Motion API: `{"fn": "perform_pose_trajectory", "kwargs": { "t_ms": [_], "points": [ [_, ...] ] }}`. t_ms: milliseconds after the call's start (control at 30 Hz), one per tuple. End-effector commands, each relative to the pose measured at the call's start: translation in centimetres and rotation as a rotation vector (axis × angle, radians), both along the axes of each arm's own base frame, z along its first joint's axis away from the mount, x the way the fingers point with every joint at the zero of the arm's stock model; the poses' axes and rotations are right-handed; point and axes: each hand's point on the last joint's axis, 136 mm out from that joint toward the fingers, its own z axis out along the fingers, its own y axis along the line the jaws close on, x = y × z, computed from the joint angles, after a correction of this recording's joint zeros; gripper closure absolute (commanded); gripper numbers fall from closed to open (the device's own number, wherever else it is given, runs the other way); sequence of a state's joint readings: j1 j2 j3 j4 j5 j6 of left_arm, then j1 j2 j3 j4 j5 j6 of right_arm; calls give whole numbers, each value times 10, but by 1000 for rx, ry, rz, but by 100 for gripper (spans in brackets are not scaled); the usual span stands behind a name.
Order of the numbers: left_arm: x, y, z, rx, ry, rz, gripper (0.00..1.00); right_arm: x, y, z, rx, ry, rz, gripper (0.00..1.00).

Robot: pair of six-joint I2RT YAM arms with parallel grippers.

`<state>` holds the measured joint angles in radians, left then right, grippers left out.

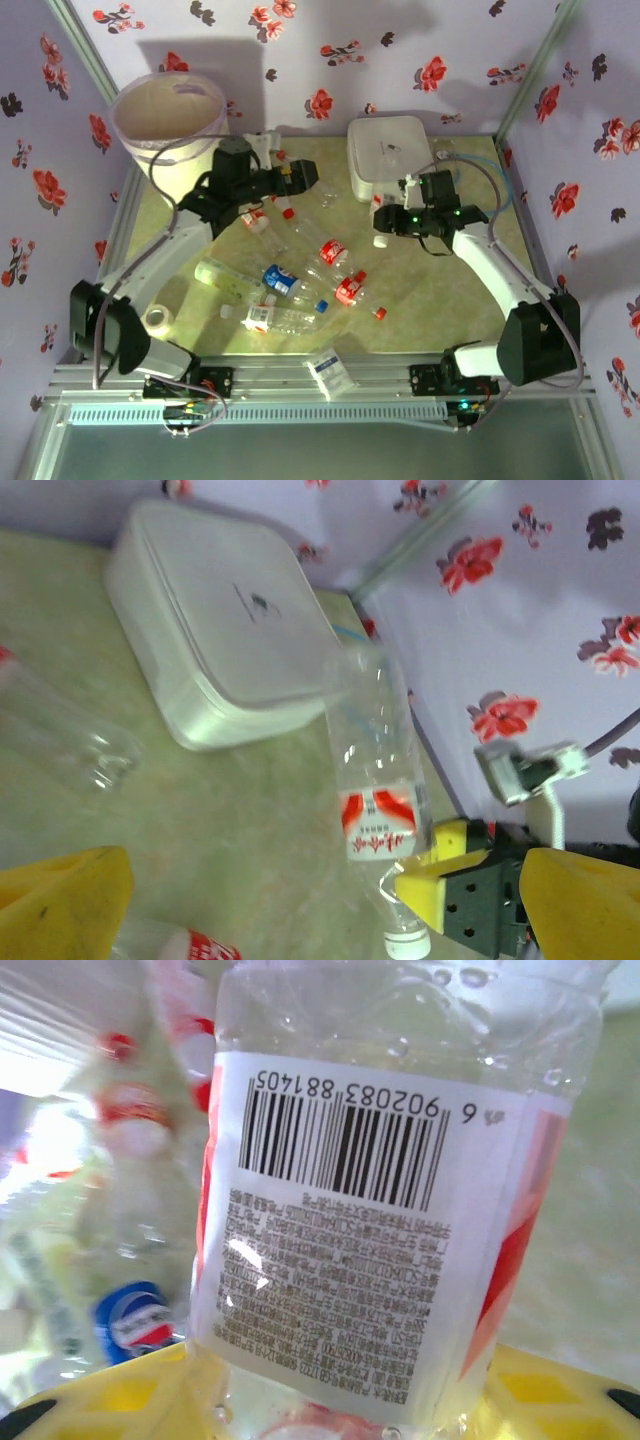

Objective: Put the plastic bottles in the bin

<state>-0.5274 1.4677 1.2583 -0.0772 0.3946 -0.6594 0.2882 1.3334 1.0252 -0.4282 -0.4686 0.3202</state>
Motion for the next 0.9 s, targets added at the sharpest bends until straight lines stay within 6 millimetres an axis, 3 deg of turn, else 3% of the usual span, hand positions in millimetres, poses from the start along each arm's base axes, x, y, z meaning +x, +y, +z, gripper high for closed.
{"fn": "perform_pose_trajectory", "kwargs": {
  "t_ms": [0,133,367,733,867],
  "points": [
    [-7,-16,22,-134,-26,-62,0,-2,48,49,206,-178,181,46],
    [-18,-33,15,-158,-18,-109,0,-6,81,57,227,-228,291,47],
    [-13,-53,-12,-164,41,-125,0,-7,111,66,315,-248,344,47],
    [5,-59,-49,-87,111,-80,3,-11,107,71,315,-280,325,47],
    [7,-53,-57,-25,112,-56,0,-8,101,64,258,-282,302,47]
  ]
}}
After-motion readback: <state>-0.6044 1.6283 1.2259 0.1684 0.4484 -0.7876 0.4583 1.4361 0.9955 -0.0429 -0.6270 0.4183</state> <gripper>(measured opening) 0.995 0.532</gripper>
